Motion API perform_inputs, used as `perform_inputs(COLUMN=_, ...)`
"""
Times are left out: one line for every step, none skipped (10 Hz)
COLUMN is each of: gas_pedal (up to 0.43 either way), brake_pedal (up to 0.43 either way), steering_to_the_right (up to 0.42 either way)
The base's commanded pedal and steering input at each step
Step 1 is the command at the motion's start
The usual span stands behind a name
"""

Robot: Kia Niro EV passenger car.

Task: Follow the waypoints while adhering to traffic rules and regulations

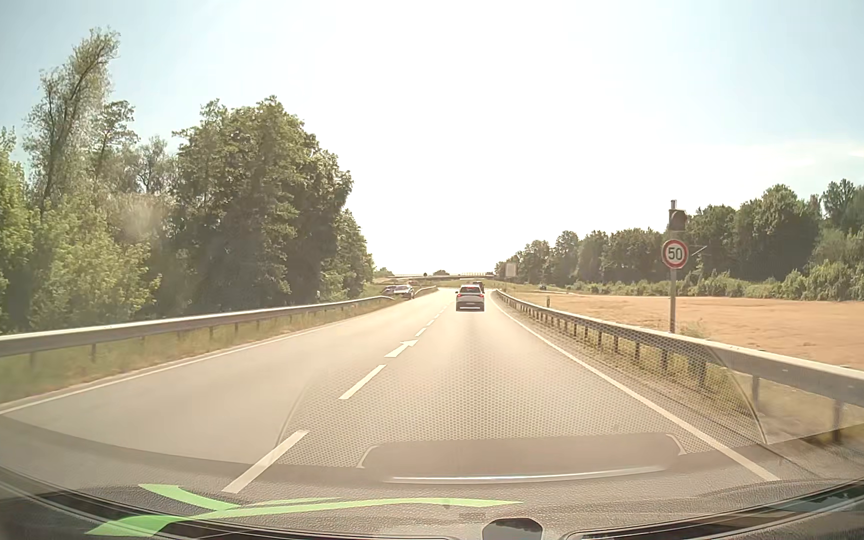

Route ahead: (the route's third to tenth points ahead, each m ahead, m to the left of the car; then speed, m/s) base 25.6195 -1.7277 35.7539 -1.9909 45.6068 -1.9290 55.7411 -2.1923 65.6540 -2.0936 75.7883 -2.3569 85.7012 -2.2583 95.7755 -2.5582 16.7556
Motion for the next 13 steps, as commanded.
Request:
perform_inputs(gas_pedal=0.13, brake_pedal=0.0, steering_to_the_right=0.003)
perform_inputs(gas_pedal=0.138, brake_pedal=0.0, steering_to_the_right=0.003)
perform_inputs(gas_pedal=0.138, brake_pedal=0.0, steering_to_the_right=0.003)
perform_inputs(gas_pedal=0.138, brake_pedal=0.0, steering_to_the_right=0.003)
perform_inputs(gas_pedal=0.138, brake_pedal=0.0, steering_to_the_right=0.003)
perform_inputs(gas_pedal=0.138, brake_pedal=0.0, steering_to_the_right=0.002)
perform_inputs(gas_pedal=0.138, brake_pedal=0.0, steering_to_the_right=0.002)
perform_inputs(gas_pedal=0.13, brake_pedal=0.0, steering_to_the_right=0.002)
perform_inputs(gas_pedal=0.098, brake_pedal=0.0, steering_to_the_right=0.002)
perform_inputs(gas_pedal=0.067, brake_pedal=0.0, steering_to_the_right=0.002)
perform_inputs(gas_pedal=0.059, brake_pedal=0.0, steering_to_the_right=0.002)
perform_inputs(gas_pedal=0.059, brake_pedal=0.0, steering_to_the_right=0.001)
perform_inputs(gas_pedal=0.059, brake_pedal=0.0, steering_to_the_right=0.0)
